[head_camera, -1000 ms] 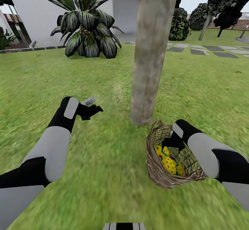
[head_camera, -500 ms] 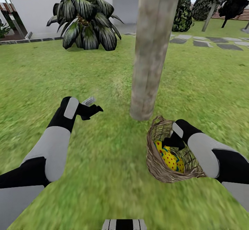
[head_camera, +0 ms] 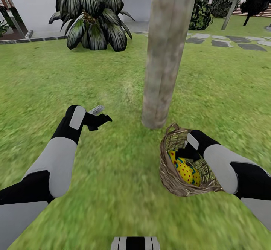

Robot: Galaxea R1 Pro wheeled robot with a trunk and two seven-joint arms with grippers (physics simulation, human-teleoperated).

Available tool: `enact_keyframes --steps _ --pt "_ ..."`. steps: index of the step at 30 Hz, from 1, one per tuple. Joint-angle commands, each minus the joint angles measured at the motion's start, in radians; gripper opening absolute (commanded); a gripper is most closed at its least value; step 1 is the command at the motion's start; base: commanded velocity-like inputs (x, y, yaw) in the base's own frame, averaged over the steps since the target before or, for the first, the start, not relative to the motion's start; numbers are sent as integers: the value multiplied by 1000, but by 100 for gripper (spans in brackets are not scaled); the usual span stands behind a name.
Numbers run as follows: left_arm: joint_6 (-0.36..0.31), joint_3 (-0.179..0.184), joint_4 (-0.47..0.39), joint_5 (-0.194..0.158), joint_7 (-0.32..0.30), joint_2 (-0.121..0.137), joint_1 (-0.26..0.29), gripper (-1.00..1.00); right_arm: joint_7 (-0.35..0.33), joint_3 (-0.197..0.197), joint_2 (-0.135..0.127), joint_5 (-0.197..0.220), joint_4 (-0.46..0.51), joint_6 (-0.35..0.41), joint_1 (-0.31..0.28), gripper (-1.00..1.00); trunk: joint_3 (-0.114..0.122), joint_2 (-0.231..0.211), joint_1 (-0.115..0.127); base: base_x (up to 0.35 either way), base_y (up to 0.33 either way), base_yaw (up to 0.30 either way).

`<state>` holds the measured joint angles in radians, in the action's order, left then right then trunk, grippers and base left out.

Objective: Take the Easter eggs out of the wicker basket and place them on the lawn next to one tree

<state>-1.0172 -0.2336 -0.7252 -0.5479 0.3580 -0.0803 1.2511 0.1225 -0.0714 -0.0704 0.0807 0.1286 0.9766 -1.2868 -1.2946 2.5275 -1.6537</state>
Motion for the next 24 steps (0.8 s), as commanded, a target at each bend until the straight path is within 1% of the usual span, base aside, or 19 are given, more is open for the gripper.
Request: enact_keyframes --steps 1,3,9,24 --pt "-3 -4 -1 -10 10 -1 1 100 11 -7 1 8 1 -8 0 100 -1 0 0 0 0 0" --pt "-3 -4 0 -10 10 -1 1 100 11 -7 1 8 0 -25 0 100 -1 0 0 0 0 0" --pt "-3 -4 0 -10 10 -1 1 100 11 -7 1 8 -1 -32 1 100 -1 0 0 0 0 0" --pt "-3 -4 1 -10 10 -2 1 100 11 -7 -1 8 0 -33 1 100 -59 4 -7 0 0 0"
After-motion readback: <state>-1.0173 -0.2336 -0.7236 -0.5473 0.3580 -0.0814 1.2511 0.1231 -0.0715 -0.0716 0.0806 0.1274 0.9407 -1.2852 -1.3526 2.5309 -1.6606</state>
